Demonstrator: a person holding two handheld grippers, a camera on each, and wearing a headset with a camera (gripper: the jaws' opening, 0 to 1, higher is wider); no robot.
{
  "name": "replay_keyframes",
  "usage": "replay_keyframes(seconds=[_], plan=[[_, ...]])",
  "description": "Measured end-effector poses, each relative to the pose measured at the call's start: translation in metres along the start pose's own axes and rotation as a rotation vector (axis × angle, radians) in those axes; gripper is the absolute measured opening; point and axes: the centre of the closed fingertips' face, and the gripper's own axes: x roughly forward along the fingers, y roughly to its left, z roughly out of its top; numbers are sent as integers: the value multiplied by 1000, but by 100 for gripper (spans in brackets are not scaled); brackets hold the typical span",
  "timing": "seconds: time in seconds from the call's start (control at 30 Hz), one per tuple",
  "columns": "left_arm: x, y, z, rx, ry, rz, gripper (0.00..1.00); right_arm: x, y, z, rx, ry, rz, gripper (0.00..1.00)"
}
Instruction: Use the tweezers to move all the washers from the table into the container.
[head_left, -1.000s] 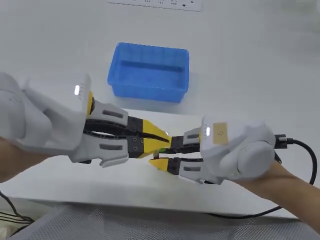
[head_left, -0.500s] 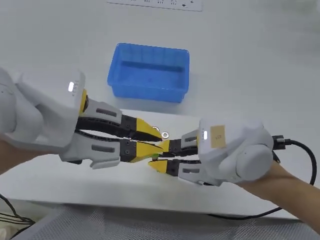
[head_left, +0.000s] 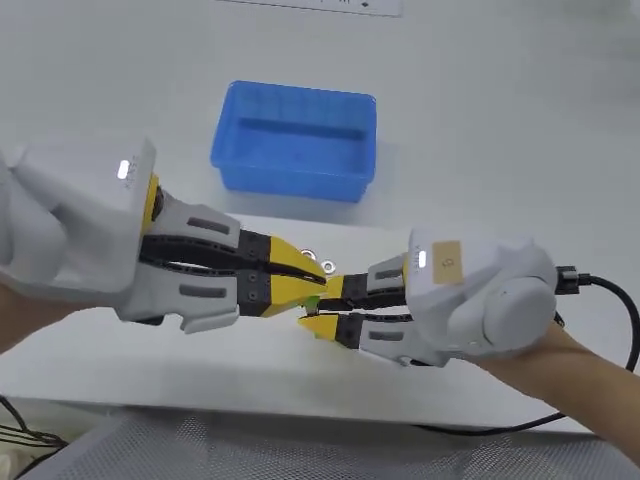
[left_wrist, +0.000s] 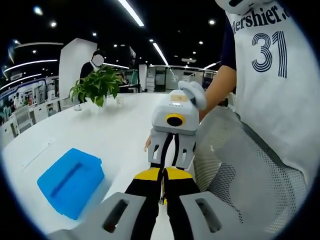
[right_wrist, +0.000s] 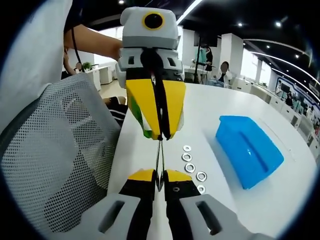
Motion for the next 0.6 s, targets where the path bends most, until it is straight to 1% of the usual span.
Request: replay_keyframes(seconds=[0.13, 0.17, 0.2, 0.27, 0.33, 0.37, 0.43, 0.5, 0.53, 0.6], plan=[[-4, 0, 4, 8, 6, -17, 5, -2, 2, 5, -34, 1, -8, 8], [-6, 1, 5, 5, 3, -16, 5, -3, 1, 8, -35, -3, -15, 8], [-6, 1, 6, 4, 2, -16, 5, -4, -1, 8, -38, -1, -34, 8], [-7, 2, 9, 3, -5, -12, 5, -5, -2, 11, -36, -5, -43, 8], [-6, 3, 10, 2, -10, -4, 5, -7, -5, 12, -51, 3, -69, 9], [-6, 4, 11, 1, -11, -3, 5, -8, -4, 11, -49, 3, -67, 10], [-6, 4, 12, 4, -13, 0, 5, -9, -6, 12, -54, 3, -83, 10], [-4, 5, 14, 14, -14, 3, 5, -12, -8, 12, -58, 4, -94, 11], [-4, 6, 15, 22, -13, 5, 5, -13, -11, 11, -58, 6, -110, 11], [-2, 7, 17, 33, -11, 3, 5, -15, -13, 12, -49, 0, -119, 12]])
